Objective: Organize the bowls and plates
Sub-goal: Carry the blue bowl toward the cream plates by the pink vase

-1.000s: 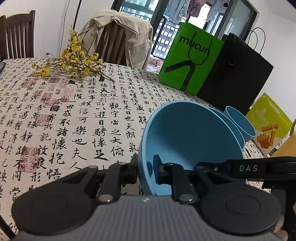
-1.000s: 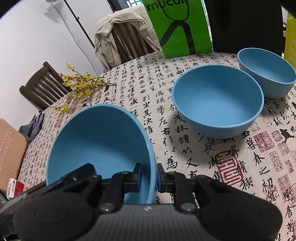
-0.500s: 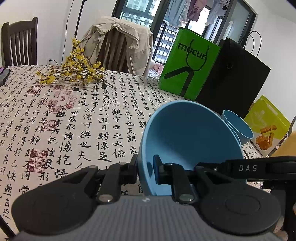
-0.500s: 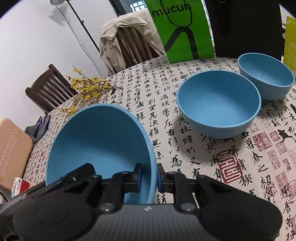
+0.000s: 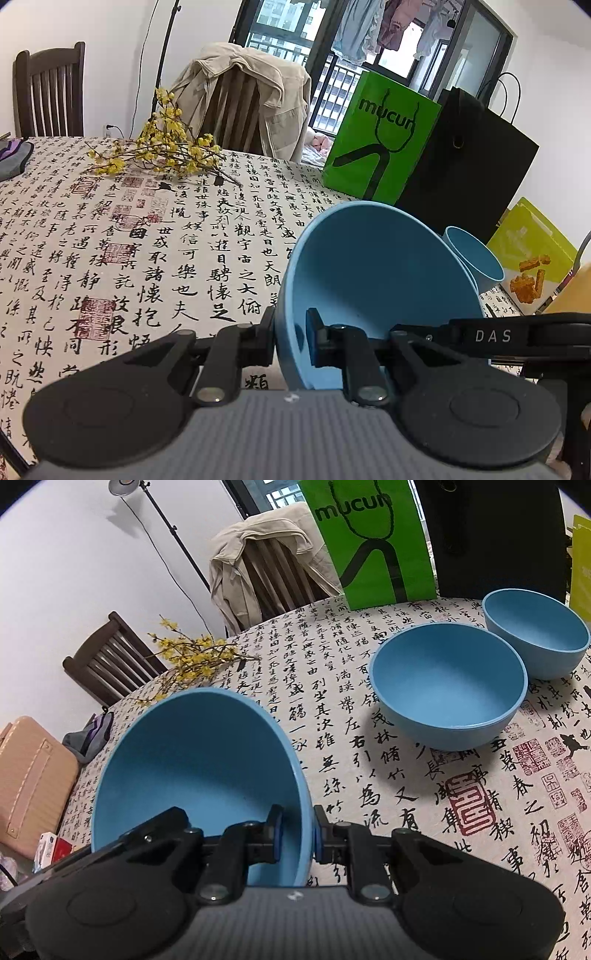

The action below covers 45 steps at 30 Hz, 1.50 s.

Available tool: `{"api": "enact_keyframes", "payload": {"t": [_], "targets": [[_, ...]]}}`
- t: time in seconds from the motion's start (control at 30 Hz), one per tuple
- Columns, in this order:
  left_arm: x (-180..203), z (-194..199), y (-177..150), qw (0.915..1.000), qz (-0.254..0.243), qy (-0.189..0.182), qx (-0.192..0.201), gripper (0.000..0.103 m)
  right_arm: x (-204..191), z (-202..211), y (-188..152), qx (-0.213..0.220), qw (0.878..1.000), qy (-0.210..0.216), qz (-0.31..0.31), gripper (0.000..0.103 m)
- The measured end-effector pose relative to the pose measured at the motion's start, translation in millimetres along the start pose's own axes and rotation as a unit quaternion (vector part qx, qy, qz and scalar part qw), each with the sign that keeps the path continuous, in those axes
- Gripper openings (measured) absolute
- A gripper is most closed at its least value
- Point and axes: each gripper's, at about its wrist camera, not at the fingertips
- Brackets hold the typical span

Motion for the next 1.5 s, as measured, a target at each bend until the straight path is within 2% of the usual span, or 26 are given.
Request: {"api": "enact_keyframes", "payload": {"t": [0.77,1.5], "targets": [[-27.3,38.3,-10.7,0.9996,0.014,0.012,0.02,0.017,-35.6,9.6,-20.6,0.0,1.0,0.019,0.023,0.016],[-85.2,76.1,-26.6,0.9974,0.043,0.046,0.034,0.017,-95.0,-12.1,-50.0,-0.027,0.997,0.051,0.057,0.016]]}}
Point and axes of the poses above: each gripper's, at about its wrist camera, not at the fingertips, and z roughly against the way its jaws point, x to its right, y to its top, and after that the axes turned 6 degrees about y, right-handed
